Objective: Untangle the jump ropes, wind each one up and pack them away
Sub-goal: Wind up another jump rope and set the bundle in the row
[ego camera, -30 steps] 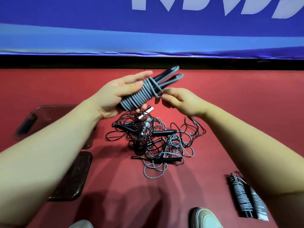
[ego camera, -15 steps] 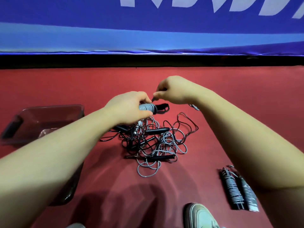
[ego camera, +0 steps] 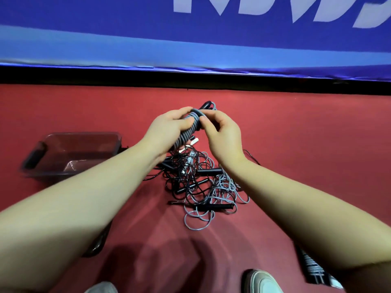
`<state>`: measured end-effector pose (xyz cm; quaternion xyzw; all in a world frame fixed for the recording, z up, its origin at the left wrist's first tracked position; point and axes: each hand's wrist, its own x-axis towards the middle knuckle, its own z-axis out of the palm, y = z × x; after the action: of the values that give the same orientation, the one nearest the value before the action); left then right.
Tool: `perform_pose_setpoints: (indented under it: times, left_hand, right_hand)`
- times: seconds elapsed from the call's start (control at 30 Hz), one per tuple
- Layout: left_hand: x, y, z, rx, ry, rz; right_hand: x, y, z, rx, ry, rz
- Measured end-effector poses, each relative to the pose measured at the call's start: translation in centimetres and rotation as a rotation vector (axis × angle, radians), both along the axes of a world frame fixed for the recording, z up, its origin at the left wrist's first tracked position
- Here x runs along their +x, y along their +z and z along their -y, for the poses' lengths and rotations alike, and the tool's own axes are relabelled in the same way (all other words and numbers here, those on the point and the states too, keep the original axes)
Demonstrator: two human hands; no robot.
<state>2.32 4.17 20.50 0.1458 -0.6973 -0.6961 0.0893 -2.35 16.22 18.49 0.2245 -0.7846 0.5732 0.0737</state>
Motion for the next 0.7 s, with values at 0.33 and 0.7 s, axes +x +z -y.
perform_pose_setpoints:
  times: [0.33, 0.7]
  left_hand:
    - [0.7, 0.2, 0.5, 0.031, -0.101, -0.077]
    - [0.6, 1.5, 2.6, 0.394, -0.320, -0.219]
  right_hand:
    - [0.1, 0.3, 0.2, -0.163, 0.130, 0.079]
    - [-3.5, -0.4, -4.3, 0.106, 0.431, 0.251]
